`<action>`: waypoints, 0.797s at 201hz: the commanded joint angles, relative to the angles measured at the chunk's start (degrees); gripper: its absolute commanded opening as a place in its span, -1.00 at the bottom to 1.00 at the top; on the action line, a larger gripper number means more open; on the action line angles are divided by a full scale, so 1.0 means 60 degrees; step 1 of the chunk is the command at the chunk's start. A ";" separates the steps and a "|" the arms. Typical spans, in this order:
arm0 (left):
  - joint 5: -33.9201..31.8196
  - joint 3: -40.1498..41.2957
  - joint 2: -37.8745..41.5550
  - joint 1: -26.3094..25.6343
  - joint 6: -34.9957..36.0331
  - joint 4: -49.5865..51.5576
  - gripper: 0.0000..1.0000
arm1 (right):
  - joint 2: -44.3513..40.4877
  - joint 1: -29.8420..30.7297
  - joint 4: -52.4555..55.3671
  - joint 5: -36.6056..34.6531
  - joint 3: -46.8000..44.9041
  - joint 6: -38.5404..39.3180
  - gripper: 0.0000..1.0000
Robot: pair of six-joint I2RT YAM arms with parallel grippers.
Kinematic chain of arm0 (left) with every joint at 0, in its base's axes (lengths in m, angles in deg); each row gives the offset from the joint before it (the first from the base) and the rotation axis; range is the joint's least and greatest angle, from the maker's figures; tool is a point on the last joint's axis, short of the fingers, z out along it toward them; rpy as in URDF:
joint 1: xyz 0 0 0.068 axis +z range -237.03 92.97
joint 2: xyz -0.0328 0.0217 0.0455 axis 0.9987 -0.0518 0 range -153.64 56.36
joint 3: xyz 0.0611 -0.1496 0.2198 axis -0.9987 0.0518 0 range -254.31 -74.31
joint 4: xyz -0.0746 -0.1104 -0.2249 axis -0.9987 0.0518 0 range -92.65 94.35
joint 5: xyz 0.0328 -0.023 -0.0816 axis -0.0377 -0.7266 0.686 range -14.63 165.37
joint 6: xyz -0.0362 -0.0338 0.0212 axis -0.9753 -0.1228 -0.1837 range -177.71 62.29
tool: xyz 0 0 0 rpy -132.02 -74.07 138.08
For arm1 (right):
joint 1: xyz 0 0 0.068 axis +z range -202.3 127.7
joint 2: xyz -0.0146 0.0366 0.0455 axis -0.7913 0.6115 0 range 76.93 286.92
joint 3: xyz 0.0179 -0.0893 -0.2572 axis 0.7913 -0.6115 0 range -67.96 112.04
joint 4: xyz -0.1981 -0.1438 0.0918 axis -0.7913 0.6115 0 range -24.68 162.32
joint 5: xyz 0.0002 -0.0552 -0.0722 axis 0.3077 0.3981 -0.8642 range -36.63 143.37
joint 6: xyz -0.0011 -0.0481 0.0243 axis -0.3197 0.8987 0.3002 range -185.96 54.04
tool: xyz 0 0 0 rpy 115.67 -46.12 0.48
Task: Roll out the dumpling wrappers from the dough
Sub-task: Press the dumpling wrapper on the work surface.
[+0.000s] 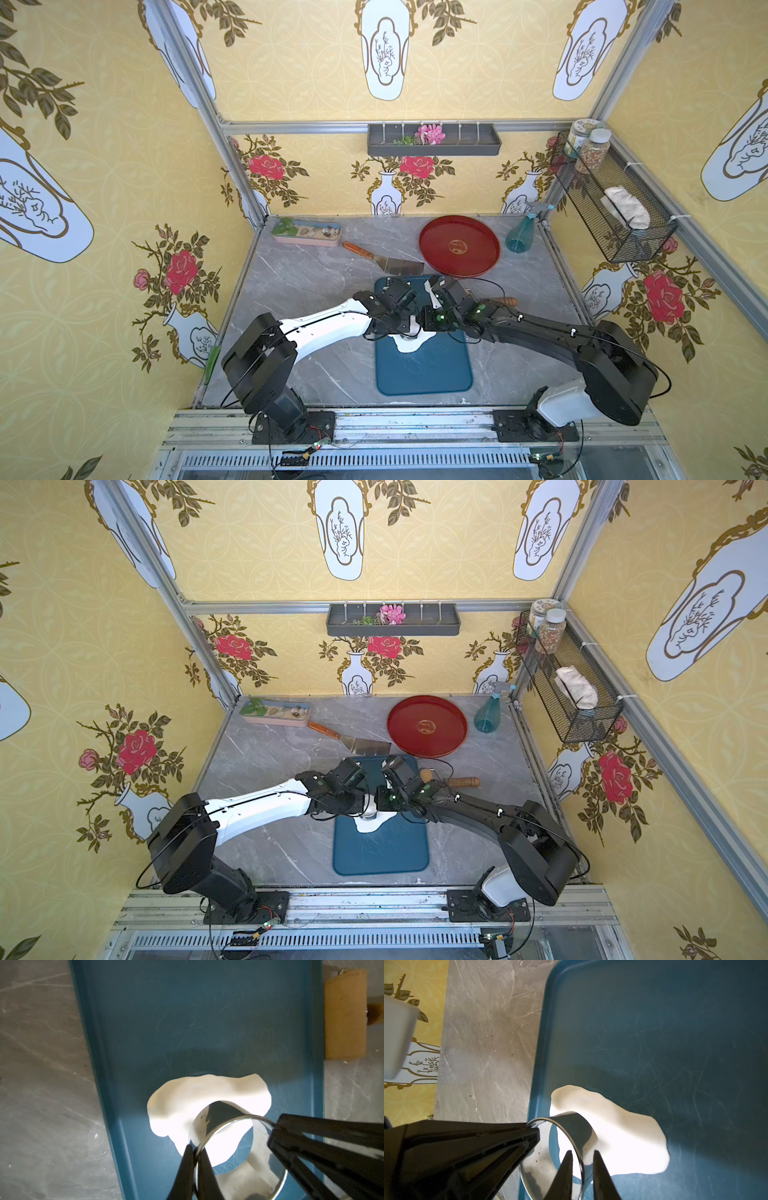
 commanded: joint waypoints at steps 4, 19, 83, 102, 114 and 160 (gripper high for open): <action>0.0043 0.0050 -0.0111 0.0005 0.0065 -0.0142 -1.00 | 0.0056 -0.0041 -0.0338 0.0095 -0.0055 -0.0041 -0.66; 0.0054 0.0069 -0.0137 0.0002 0.0071 -0.0180 -1.00 | 0.0076 -0.0068 -0.0350 0.0131 -0.0068 -0.0027 -0.71; 0.0279 0.0083 -0.0274 0.0075 0.0124 -0.0338 -1.00 | 0.0214 -0.0099 -0.0357 0.0264 -0.0039 0.0032 -0.90; 0.0386 0.0146 -0.0244 0.0122 0.0120 -0.0467 -1.00 | 0.0274 -0.0102 -0.0346 0.0320 -0.0056 0.0062 -0.92; 0.0373 0.0155 -0.0220 0.0151 0.0126 -0.0481 -1.00 | 0.0314 -0.0108 -0.0335 0.0331 -0.0077 0.0077 -0.92; 0.0478 0.0191 -0.0229 0.0179 0.0145 -0.0622 -1.00 | 0.0434 -0.0113 -0.0306 0.0281 -0.0070 0.0094 -0.79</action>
